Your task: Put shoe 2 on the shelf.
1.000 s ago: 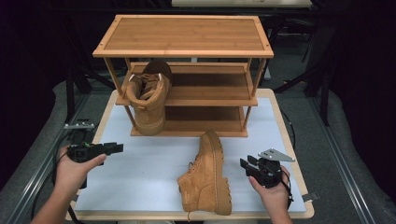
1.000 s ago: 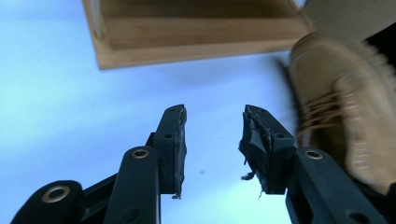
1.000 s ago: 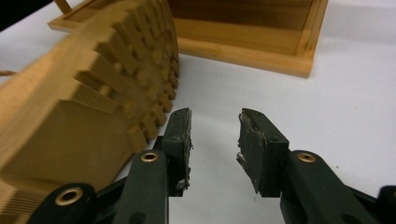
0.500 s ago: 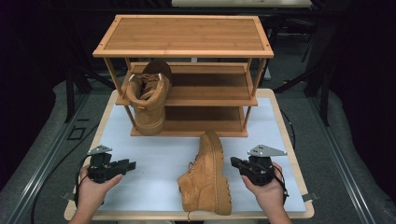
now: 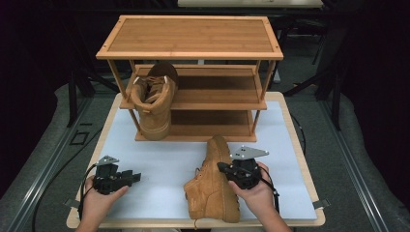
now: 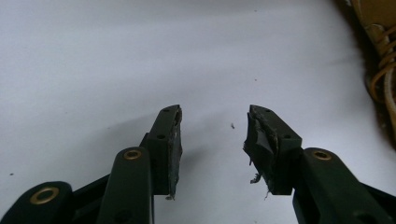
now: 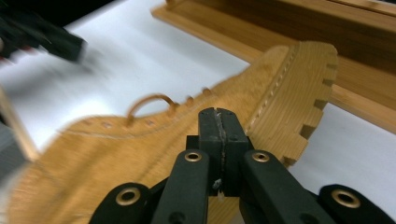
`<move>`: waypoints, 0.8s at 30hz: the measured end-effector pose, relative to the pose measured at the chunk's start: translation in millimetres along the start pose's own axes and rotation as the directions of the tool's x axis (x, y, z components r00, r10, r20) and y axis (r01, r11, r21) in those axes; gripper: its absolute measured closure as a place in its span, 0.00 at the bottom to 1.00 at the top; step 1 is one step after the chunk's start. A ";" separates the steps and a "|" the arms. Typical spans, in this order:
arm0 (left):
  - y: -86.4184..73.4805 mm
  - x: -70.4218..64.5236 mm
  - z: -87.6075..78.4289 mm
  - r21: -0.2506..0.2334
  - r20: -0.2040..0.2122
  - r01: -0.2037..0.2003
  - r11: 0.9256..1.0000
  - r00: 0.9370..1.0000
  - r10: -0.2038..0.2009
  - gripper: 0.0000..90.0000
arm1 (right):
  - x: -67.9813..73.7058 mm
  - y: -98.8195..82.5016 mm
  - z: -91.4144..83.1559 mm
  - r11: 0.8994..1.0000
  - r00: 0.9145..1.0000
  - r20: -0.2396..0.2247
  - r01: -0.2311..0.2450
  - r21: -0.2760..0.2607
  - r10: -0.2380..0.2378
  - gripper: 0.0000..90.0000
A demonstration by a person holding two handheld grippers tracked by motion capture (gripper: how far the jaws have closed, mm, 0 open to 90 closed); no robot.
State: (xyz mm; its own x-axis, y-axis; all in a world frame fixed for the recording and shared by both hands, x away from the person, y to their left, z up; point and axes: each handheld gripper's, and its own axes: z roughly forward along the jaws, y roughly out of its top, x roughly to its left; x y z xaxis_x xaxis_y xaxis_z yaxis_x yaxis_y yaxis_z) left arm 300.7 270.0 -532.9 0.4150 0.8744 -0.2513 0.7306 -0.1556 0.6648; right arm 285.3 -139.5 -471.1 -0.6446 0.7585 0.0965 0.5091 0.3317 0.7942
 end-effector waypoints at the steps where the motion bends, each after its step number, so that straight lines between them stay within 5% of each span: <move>1: -0.3 0.4 -0.3 0.001 -0.010 -0.009 1.000 1.000 0.009 0.61 | 1.3 -1.4 2.9 1.000 1.000 0.011 0.020 0.007 -0.020 1.00; 6: -1.8 1.3 -1.7 -0.012 -0.049 -0.017 1.000 0.999 0.016 0.60 | -0.1 -5.8 -0.3 0.999 0.998 0.039 0.046 -0.010 -0.046 1.00; 11: -3.3 2.8 -3.4 -0.016 -0.073 -0.024 1.000 0.997 0.023 0.60 | -16.2 -14.7 -14.4 0.999 0.997 0.076 -0.001 -0.042 0.004 1.00; 12: -3.2 3.0 -3.5 -0.015 -0.072 -0.022 1.000 0.997 0.021 0.60 | -22.6 -18.5 -19.8 0.999 0.993 0.115 -0.032 -0.042 0.037 1.00; 13: -2.8 3.1 -3.6 -0.011 -0.066 -0.019 1.000 0.998 0.019 0.60 | -31.7 -22.8 -22.7 0.996 0.996 0.052 -0.068 -0.065 0.071 1.00; 14: -2.9 2.7 -2.9 -0.016 -0.068 -0.018 1.000 0.998 0.017 0.60 | -38.2 -26.6 -26.4 0.993 0.990 0.092 -0.102 -0.060 0.108 1.00; 15: -2.8 2.4 -2.4 -0.017 -0.069 -0.021 1.000 0.997 0.020 0.59 | -53.2 -34.9 -30.1 0.982 0.982 0.064 -0.173 -0.072 0.177 1.00; 16: -2.7 2.0 -1.8 -0.012 -0.069 -0.023 1.000 0.997 0.022 0.59 | -53.2 -34.9 -30.1 0.982 0.982 0.064 -0.173 -0.072 0.177 1.00; 17: -2.6 1.3 -1.0 -0.007 -0.066 -0.027 1.000 0.997 0.026 0.59 | -70.1 -46.4 -32.3 0.962 0.960 0.087 -0.258 -0.083 0.265 1.00; 18: -2.5 0.8 -0.3 -0.005 -0.065 -0.028 1.000 0.997 0.027 0.59 | -70.1 -46.4 -32.3 0.962 0.960 0.087 -0.258 -0.083 0.265 1.00; 19: -2.4 0.2 0.5 -0.001 -0.065 -0.030 1.000 0.997 0.030 0.59 | -77.5 -51.0 -33.2 0.953 0.956 0.015 -0.292 -0.081 0.294 1.00; 22: -2.1 -1.6 2.4 0.009 -0.059 -0.035 0.999 0.998 0.035 0.59 | -98.6 -68.3 -33.1 0.911 0.914 -0.042 -0.405 -0.075 0.403 1.00; 24: -2.0 -2.6 3.4 0.014 -0.058 -0.040 0.999 0.997 0.040 0.59 | -106.0 -77.9 -29.5 0.899 0.901 -0.006 -0.432 -0.072 0.433 1.00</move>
State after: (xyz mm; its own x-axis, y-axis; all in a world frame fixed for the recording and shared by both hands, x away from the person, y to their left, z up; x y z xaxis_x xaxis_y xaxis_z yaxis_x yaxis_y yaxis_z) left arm 300.0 266.4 -535.9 0.4118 0.8927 -0.1829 0.7209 -0.1964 0.6647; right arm 297.1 -262.3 -525.5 -0.3639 0.8241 0.4340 0.6951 -0.0698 0.7155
